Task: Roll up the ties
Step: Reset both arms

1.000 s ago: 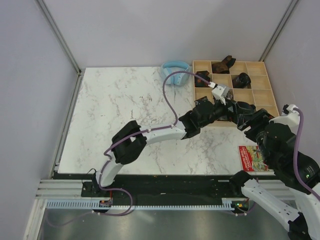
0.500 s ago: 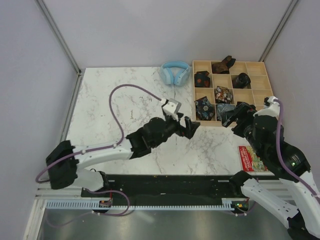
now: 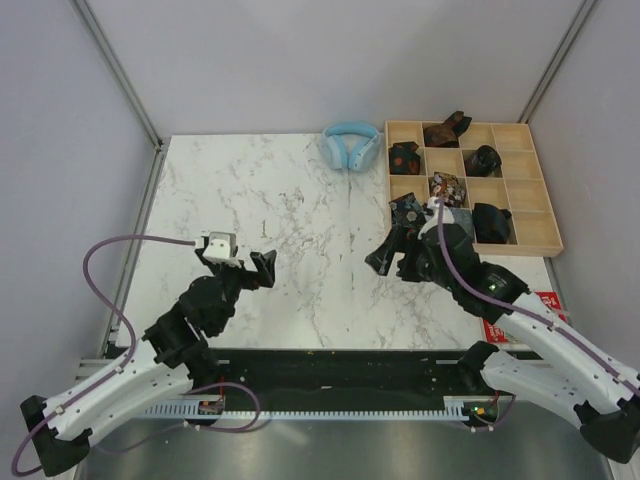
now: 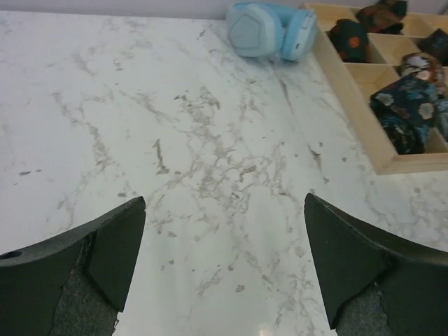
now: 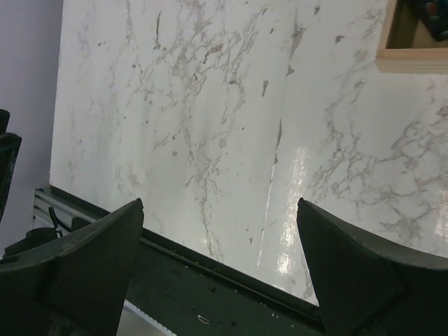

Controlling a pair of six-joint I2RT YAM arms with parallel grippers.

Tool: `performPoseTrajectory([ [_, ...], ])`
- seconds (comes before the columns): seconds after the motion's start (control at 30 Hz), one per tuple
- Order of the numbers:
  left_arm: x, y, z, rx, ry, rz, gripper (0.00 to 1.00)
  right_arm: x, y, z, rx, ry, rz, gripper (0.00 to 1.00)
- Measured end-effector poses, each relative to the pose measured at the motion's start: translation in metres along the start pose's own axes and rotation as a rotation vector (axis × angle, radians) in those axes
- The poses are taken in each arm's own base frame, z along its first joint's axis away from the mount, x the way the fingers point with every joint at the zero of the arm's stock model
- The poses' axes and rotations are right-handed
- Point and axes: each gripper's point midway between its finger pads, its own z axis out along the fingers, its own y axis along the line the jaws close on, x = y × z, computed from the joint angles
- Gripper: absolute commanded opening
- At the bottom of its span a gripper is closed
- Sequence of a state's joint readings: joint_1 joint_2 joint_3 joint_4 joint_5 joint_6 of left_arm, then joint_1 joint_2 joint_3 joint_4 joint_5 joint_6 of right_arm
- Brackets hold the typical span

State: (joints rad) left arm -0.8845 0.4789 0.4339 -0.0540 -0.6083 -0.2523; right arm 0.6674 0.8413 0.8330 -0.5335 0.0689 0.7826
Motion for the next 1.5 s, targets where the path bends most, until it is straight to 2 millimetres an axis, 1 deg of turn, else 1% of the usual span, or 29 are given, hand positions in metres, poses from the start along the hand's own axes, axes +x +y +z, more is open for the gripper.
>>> performPoseTrajectory([
  [0.1,0.011,0.022,-0.001,-0.094,0.036,0.039,1.0,0.031,0.028,0.012,-0.056,0.073,-0.083,0.98],
  [0.2,0.024,0.041,0.005,-0.169,0.074,0.082,1.0,0.067,0.056,0.02,-0.098,0.143,-0.176,0.98],
  [0.27,0.038,0.052,0.011,-0.187,0.101,0.091,1.0,0.087,0.073,0.02,-0.124,0.153,-0.237,0.98],
  [0.33,0.045,0.07,0.015,-0.237,0.105,0.083,1.0,0.099,0.087,0.015,-0.152,0.146,-0.281,0.98],
  [0.37,0.05,0.083,0.017,-0.264,0.103,0.077,1.0,0.103,0.093,0.012,-0.161,0.127,-0.302,0.98],
  [0.4,0.053,0.091,0.017,-0.286,0.103,0.076,1.0,0.105,0.098,0.009,-0.172,0.111,-0.317,0.98],
  [0.43,0.054,0.104,0.019,-0.32,0.095,0.08,1.0,0.109,0.105,0.004,-0.188,0.086,-0.339,0.98],
  [0.47,0.055,0.109,0.02,-0.33,0.09,0.082,1.0,0.112,0.11,0.0,-0.2,0.068,-0.352,0.98],
  [0.57,0.057,0.14,0.027,-0.413,0.071,0.102,1.0,0.12,0.123,-0.012,-0.233,-0.001,-0.388,0.98],
  [0.6,0.059,0.147,0.029,-0.434,0.076,0.105,1.0,0.122,0.124,-0.014,-0.236,-0.019,-0.397,0.98],
  [0.63,0.065,0.162,0.032,-0.473,0.092,0.103,1.0,0.125,0.123,-0.018,-0.238,-0.051,-0.413,0.98],
  [0.67,0.065,0.168,0.034,-0.488,0.091,0.101,1.0,0.126,0.122,-0.019,-0.236,-0.064,-0.422,0.98],
  [0.73,0.074,0.184,0.038,-0.526,0.103,0.096,1.0,0.13,0.117,-0.022,-0.221,-0.109,-0.457,0.98],
  [0.77,0.076,0.189,0.04,-0.532,0.101,0.093,1.0,0.131,0.114,-0.023,-0.21,-0.125,-0.476,0.98],
  [0.83,0.082,0.191,0.045,-0.514,0.095,0.091,1.0,0.129,0.109,-0.024,-0.189,-0.157,-0.501,0.98],
  [0.93,0.093,0.191,0.057,-0.464,0.101,0.089,0.99,0.119,0.105,-0.026,-0.153,-0.214,-0.514,0.98],
  [1.0,0.097,0.188,0.063,-0.423,0.108,0.099,1.0,0.111,0.103,-0.029,-0.139,-0.246,-0.503,0.98],
  [1.07,0.097,0.181,0.071,-0.366,0.1,0.108,0.98,0.101,0.097,-0.033,-0.127,-0.282,-0.479,0.98],
  [1.17,0.097,0.169,0.081,-0.27,0.093,0.132,0.95,0.083,0.08,-0.04,-0.106,-0.344,-0.422,0.98],
  [1.2,0.097,0.165,0.085,-0.241,0.086,0.139,0.92,0.077,0.074,-0.042,-0.097,-0.366,-0.403,0.98],
  [1.27,0.101,0.161,0.092,-0.194,0.09,0.151,0.91,0.067,0.064,-0.047,-0.081,-0.403,-0.374,0.98],
  [1.33,0.107,0.158,0.097,-0.165,0.1,0.158,0.95,0.055,0.056,-0.051,-0.055,-0.447,-0.343,0.98],
  [1.37,0.112,0.158,0.099,-0.158,0.109,0.16,0.96,0.045,0.05,-0.055,-0.031,-0.484,-0.313,0.98],
  [1.43,0.118,0.159,0.1,-0.153,0.127,0.157,0.98,0.038,0.043,-0.058,-0.001,-0.516,-0.304,0.98],
  [1.5,0.118,0.162,0.101,-0.158,0.125,0.156,0.99,0.031,0.035,-0.06,0.038,-0.548,-0.318,0.98],
])
